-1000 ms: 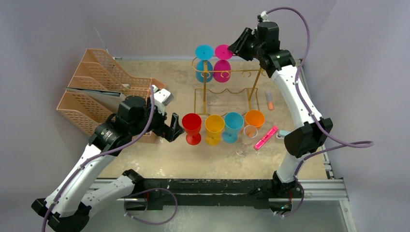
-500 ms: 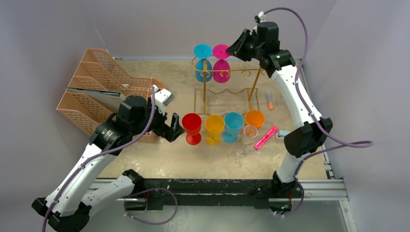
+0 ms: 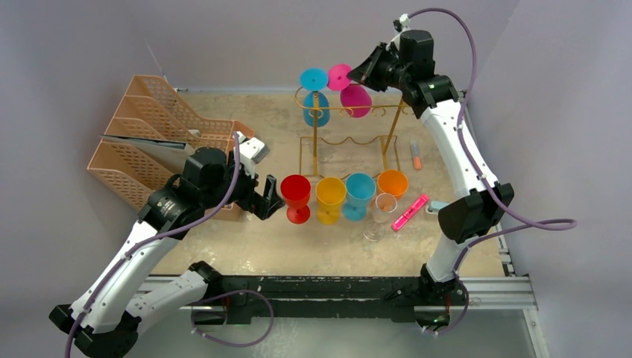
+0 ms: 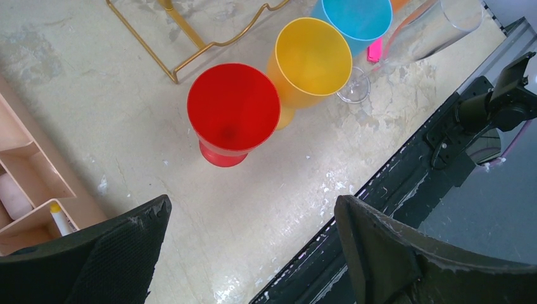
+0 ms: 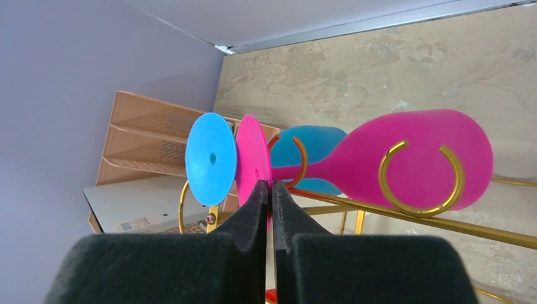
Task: Take the wine glass off the wine glass rack
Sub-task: Pick up the wine glass from the wine rack.
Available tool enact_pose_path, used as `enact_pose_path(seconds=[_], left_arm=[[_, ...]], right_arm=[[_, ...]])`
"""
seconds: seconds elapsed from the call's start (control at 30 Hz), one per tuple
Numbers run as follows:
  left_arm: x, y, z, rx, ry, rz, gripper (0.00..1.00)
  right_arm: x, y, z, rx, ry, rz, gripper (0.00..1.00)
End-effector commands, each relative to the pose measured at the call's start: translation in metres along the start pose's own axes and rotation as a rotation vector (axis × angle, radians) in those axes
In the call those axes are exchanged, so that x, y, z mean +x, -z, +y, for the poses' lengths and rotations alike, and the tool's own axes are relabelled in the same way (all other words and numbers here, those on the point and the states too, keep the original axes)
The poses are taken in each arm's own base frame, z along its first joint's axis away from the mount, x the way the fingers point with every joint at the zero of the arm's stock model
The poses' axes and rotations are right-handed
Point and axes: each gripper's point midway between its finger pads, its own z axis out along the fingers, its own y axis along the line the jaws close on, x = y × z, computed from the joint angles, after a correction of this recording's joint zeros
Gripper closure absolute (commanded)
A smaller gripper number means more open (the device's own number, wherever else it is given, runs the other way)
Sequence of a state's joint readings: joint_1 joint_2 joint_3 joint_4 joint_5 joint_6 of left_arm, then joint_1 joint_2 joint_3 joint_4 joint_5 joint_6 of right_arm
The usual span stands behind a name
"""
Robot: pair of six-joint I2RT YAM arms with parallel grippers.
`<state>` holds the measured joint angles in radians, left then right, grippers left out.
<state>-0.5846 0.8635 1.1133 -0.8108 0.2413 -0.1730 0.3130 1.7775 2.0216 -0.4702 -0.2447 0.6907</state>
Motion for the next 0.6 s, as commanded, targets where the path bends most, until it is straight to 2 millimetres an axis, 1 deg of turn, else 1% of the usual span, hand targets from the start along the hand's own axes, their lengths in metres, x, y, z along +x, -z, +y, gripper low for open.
enact_pose_path(seconds=[0.0,0.2,0.33,0.47,0.57], left_arm=[[0.003,0.0,-0.001,0.008,0.018,0.007,0.0],[0.005,-0.001,-0.006,0.03,0.048,0.018,0.0],[0.003,0.0,-0.005,0.022,0.051,0.014,0.0],[0.0,0.002,-0.005,0.014,0.05,0.004,0.0],[0.001,0.002,-0.004,0.012,0.054,0.006,0.0]], right_arm=[[-0.014,0.014,0.02,-0.057,-0.011,-0.031,1.0],[-0.027,0.017,0.024,-0.07,-0.077,-0.092,1.0],[-0.039,0.021,0.025,-0.079,-0.119,-0.141,1.0],[-0.044,0.021,0.025,-0.101,-0.173,-0.145,1.0],[-0.047,0.021,0.022,-0.1,-0.199,-0.157,1.0]])
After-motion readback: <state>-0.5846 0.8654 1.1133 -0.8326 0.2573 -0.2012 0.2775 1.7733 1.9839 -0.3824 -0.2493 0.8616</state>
